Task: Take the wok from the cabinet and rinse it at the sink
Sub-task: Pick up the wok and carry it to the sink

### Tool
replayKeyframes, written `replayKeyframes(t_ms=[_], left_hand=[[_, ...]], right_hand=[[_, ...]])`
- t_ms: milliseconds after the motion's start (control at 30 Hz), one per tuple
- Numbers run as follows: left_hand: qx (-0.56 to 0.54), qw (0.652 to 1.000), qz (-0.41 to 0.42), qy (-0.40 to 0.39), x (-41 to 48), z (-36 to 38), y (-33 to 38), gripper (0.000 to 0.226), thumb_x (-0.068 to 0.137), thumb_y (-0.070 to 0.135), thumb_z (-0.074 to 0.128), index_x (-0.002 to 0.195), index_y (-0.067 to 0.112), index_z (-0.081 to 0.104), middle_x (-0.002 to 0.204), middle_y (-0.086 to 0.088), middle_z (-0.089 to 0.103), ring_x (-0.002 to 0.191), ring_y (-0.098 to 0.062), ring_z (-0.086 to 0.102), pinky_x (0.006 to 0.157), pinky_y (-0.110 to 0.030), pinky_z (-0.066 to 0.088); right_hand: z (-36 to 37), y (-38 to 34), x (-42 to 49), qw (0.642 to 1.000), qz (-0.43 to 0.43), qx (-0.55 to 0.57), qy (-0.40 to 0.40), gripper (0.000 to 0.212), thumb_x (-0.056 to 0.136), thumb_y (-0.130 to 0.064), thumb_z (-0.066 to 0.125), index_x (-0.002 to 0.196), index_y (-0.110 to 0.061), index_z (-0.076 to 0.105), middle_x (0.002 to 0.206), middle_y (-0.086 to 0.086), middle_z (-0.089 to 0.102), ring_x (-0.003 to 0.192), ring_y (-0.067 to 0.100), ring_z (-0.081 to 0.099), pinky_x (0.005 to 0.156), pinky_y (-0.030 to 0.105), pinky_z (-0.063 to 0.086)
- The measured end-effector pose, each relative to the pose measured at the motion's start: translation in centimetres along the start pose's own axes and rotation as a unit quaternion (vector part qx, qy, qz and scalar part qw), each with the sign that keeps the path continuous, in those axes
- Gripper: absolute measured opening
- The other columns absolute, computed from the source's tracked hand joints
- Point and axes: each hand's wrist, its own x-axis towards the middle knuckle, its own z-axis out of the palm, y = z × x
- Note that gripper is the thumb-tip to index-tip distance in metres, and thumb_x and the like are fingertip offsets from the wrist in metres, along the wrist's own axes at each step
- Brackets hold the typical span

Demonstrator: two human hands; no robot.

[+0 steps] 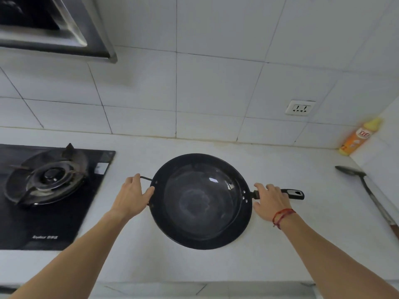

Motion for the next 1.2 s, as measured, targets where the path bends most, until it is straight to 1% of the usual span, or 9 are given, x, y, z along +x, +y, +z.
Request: replayKeyframes(t_ms=[100,200,400,600,767,867,967,1067,1200], left_hand=[[-0.025,0.999,-0.034,0.015,1.2,0.2,0.1,0.033,0.096,0.037,0.057,0.097,0.007,0.044,0.104,-0.014,0.054,0.086,-0.025,0.049,0.074,-0.033,0.038],[-0.053,0.996,-0.075,0.02,2.3,0.7,0.5,0.032,0.096,0.034,0.056,0.09,0.005,0.044,0.079,-0.006,0.051,0.068,-0.019,0.047,0.059,-0.032,0.035],[-0.184,0.967,-0.174,0.02,4.8,2.2,0.0,0.021,0.094,0.013,0.041,0.088,-0.003,0.054,0.09,-0.019,0.065,0.078,-0.034,0.062,0.069,-0.043,0.051],[-0.271,0.936,-0.222,0.031,5.9,2.5,-0.2,0.017,0.095,0.004,0.043,0.092,-0.003,0.059,0.08,-0.016,0.057,0.062,-0.028,0.048,0.057,-0.033,0.041],[-0.308,0.919,-0.245,0.037,6.4,2.5,0.1,0.016,0.094,-0.002,0.047,0.085,0.003,0.059,0.067,-0.008,0.045,0.054,-0.023,0.035,0.053,-0.031,0.035],[-0.315,0.913,-0.255,0.039,6.6,2.5,-0.1,0.022,0.092,-0.002,0.05,0.071,0.005,0.047,0.066,-0.007,0.039,0.055,-0.023,0.029,0.052,-0.03,0.029],[-0.314,0.912,-0.26,0.041,6.7,2.6,-0.6,0.024,0.091,-0.004,0.052,0.071,0.007,0.045,0.069,-0.008,0.037,0.056,-0.022,0.027,0.051,-0.03,0.023],[-0.31,0.91,-0.271,0.052,6.0,2.6,-0.9,0.023,0.092,-0.002,0.053,0.07,0.002,0.048,0.069,-0.009,0.042,0.056,-0.024,0.029,0.052,-0.029,0.025],[-0.326,0.906,-0.26,0.075,4.9,1.6,-0.4,0.022,0.092,-0.002,0.054,0.071,0.005,0.047,0.069,-0.009,0.04,0.055,-0.022,0.028,0.052,-0.029,0.024]], right_hand=[[0.0,0.9,1.6,1.0,0.009,0.009,-0.01,0.06,0.089,-0.037,0.053,0.145,-0.025,0.035,0.127,0.008,0.052,0.118,0.027,0.049,0.099,0.041,0.044],[0.1,1.6,2.8,1.0,0.01,-0.01,-0.022,0.065,0.086,-0.038,0.055,0.146,-0.026,0.033,0.13,0.008,0.05,0.12,0.027,0.047,0.101,0.041,0.042],[1.6,2.6,5.0,0.998,-0.014,-0.044,-0.044,0.064,0.084,-0.034,0.058,0.143,-0.024,0.037,0.126,0.008,0.051,0.117,0.026,0.048,0.102,0.037,0.04],[3.3,3.2,6.7,0.995,-0.018,-0.078,-0.066,0.033,0.085,-0.033,0.056,0.117,-0.027,0.058,0.113,0.003,0.055,0.109,0.024,0.05,0.098,0.037,0.04],[4.0,3.4,7.3,0.991,-0.046,-0.114,-0.054,0.026,0.095,-0.042,0.048,0.11,-0.023,0.058,0.106,0.001,0.063,0.103,0.022,0.057,0.093,0.036,0.042],[4.1,3.7,7.6,0.99,-0.06,-0.119,-0.04,0.018,0.095,-0.039,0.049,0.104,-0.024,0.055,0.096,-0.001,0.059,0.096,0.02,0.056,0.09,0.035,0.041],[4.2,3.8,7.8,0.989,-0.073,-0.121,-0.036,0.014,0.095,-0.037,0.049,0.101,-0.025,0.053,0.087,-0.002,0.049,0.087,0.02,0.049,0.088,0.034,0.04],[4.0,3.9,8.0,0.988,-0.083,-0.131,-0.023,0.009,0.094,-0.034,0.049,0.094,-0.026,0.046,0.085,-0.002,0.048,0.081,0.02,0.043,0.082,0.033,0.038],[2.8,3.8,8.3,0.986,-0.089,-0.14,-0.018,0.013,0.091,-0.033,0.049,0.1,-0.025,0.054,0.085,-0.002,0.049,0.081,0.02,0.043,0.083,0.034,0.038]])
